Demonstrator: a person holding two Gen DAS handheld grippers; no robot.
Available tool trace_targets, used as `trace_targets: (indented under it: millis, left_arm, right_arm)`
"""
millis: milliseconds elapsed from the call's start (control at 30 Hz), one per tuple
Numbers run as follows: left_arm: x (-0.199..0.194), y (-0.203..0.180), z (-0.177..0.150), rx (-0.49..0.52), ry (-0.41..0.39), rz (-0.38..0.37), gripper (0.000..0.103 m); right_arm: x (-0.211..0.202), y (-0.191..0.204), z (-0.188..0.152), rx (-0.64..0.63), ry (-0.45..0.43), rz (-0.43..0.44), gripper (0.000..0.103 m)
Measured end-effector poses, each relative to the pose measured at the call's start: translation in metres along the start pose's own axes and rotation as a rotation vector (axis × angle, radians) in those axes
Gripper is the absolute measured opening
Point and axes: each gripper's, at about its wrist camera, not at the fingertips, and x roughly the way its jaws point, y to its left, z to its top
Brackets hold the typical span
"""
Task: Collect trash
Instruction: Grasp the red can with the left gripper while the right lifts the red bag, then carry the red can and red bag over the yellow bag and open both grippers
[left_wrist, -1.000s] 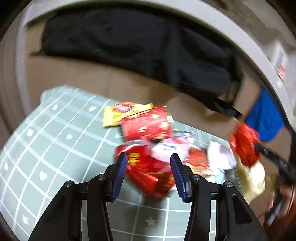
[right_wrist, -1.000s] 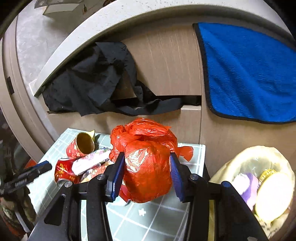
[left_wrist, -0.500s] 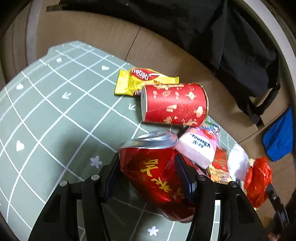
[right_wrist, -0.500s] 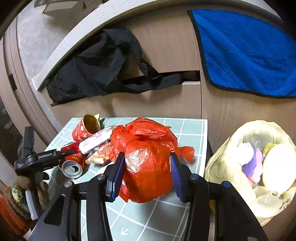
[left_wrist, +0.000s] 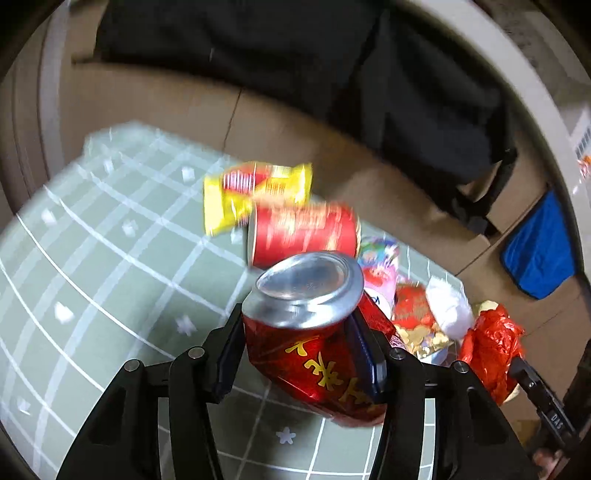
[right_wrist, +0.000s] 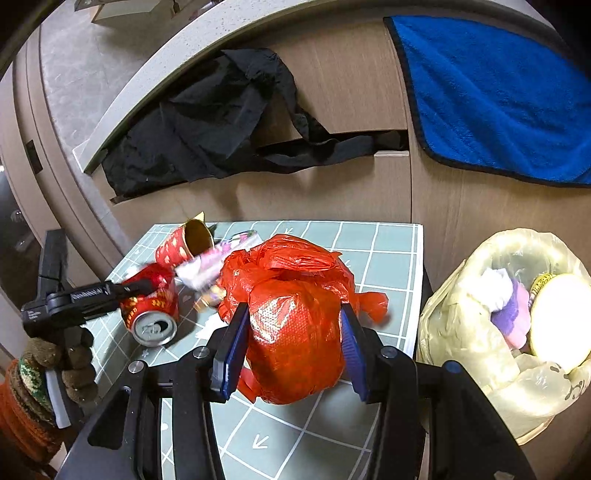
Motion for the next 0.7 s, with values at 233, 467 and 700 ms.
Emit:
trace_targets:
  millis: [233,467,700]
  left_arm:
    - [-0.062,-0.041,0.017,0.158,-0.222,0.075,0.053]
    - [-0.117,-0.102,0.031,0.297,-0.378,0.120,0.053]
    - [-0.159,-0.171,0.035,0.364,-0.485,0.076,0.053]
  right_arm:
    - [-0.015,0.021,0.016,-0.069,-0.064,0.011,0.044]
    - [-0.055,0.034,0.051,-0.136,-0.166,0.023,0.044]
    - [-0.113,0.021,0.082,-0.189,-0.260,-0.018,0.044]
